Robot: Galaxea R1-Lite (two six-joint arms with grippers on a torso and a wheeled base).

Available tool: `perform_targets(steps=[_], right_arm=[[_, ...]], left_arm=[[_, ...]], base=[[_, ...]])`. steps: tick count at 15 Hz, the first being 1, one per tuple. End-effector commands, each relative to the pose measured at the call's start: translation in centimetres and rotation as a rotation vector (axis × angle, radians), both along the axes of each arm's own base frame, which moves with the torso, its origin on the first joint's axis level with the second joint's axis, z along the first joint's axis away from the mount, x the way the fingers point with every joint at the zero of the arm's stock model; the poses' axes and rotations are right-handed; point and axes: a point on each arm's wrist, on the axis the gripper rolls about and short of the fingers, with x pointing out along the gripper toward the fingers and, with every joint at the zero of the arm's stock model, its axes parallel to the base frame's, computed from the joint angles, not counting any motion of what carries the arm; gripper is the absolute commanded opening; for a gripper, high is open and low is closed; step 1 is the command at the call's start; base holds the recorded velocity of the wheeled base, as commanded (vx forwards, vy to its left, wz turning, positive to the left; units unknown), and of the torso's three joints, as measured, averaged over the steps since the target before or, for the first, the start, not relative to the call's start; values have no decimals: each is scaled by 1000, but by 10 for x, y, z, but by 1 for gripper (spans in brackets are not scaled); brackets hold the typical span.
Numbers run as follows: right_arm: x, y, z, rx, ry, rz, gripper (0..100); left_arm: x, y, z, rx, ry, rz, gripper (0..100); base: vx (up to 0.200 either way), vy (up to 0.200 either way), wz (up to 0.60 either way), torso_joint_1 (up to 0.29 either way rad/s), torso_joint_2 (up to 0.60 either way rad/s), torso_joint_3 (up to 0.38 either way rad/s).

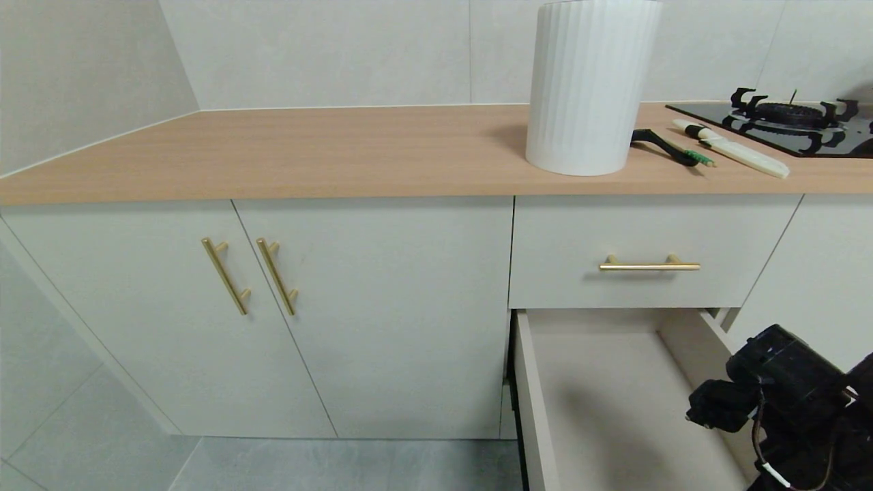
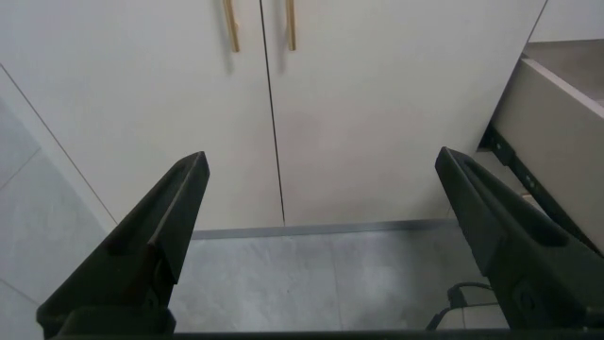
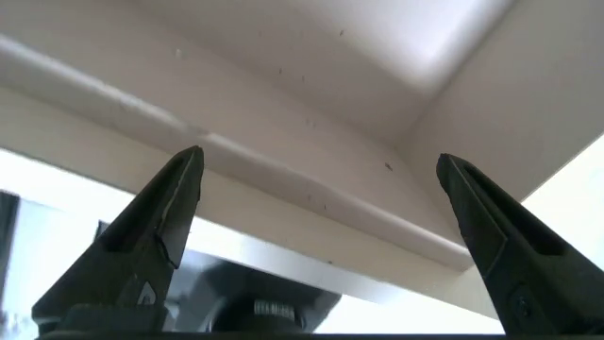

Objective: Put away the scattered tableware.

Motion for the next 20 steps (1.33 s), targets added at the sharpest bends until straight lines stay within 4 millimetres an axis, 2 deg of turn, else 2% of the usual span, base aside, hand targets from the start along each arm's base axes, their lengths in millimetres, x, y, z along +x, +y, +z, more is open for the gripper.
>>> perform_targets(steps=[1, 7, 9, 13, 15, 20], right_arm=[[-2, 3, 0, -3, 4, 20, 100], [-10, 6, 0, -39, 65, 76, 100], [-1, 9, 10, -5, 13, 33, 100], [20, 19, 38, 179, -128, -221, 100], [27, 15, 50, 276, -251, -281, 100], [26, 6, 64, 328, -352, -305, 100]], left_arm=[[0, 0, 0, 0, 1, 0, 100], [0, 0, 0, 0, 1, 0, 100], [0, 0, 0, 0, 1, 0, 100], [0, 0, 0, 0, 1, 0, 100], [0, 0, 0, 0, 1, 0, 100], [0, 0, 0, 0, 1, 0, 100]], base=[[0, 0, 0, 0, 0, 0], [0, 0, 0, 0, 0, 0], [0, 0, 0, 0, 0, 0], [0, 0, 0, 0, 0, 0], [0, 0, 0, 0, 0, 0], [0, 0, 0, 0, 0, 0]])
